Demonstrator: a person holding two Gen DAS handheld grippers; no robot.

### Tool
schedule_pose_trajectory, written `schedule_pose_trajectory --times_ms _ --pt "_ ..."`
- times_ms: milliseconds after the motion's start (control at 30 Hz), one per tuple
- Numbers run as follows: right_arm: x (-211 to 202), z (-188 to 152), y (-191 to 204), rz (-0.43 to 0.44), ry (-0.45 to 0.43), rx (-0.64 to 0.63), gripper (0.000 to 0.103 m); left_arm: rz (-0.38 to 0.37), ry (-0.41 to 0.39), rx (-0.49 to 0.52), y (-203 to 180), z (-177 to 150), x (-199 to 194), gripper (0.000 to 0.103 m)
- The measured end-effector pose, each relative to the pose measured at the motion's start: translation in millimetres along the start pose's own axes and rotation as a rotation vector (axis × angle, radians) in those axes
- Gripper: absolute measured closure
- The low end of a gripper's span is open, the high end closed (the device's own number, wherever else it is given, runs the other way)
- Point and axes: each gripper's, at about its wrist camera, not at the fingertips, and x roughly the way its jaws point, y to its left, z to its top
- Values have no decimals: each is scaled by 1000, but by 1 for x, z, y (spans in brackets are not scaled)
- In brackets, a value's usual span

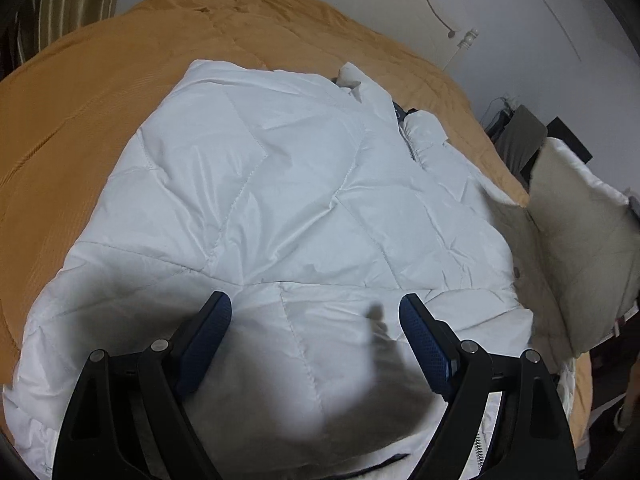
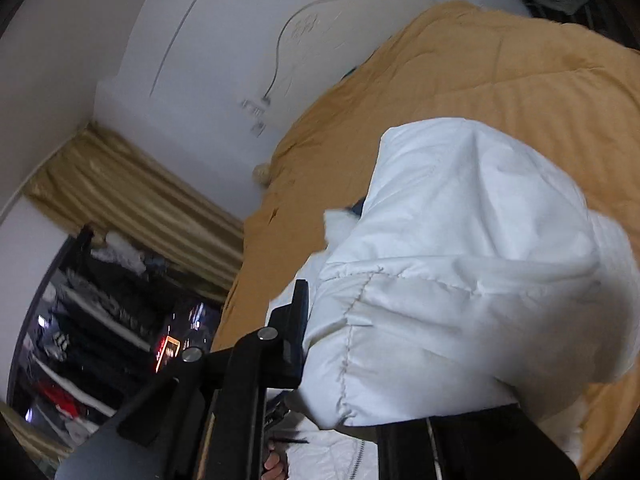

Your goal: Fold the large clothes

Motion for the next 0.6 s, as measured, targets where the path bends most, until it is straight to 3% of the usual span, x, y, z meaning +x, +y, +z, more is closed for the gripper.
schedule_pose_trajectory --times_ms 133,267,367,467,533,600 --pt "104 -52 31 -101 199 -140 90 -45 15 -13 15 0 -17 17" --pt "171 -99 7 -257 350 -212 89 -86 -7 -61 33 3 -36 17" --pt "172 -102 -5 -258 355 -214 89 -128 8 -145 46 20 -47 17" --pt "168 -99 1 -292 341 -271 88 -209 50 -217 41 60 -58 17" --pt "166 -110 9 -328 323 -332 86 -239 86 -195 16 94 -65 17" --pt "161 -119 17 -353 308 -380 80 -236 157 -111 -27 130 -67 17"
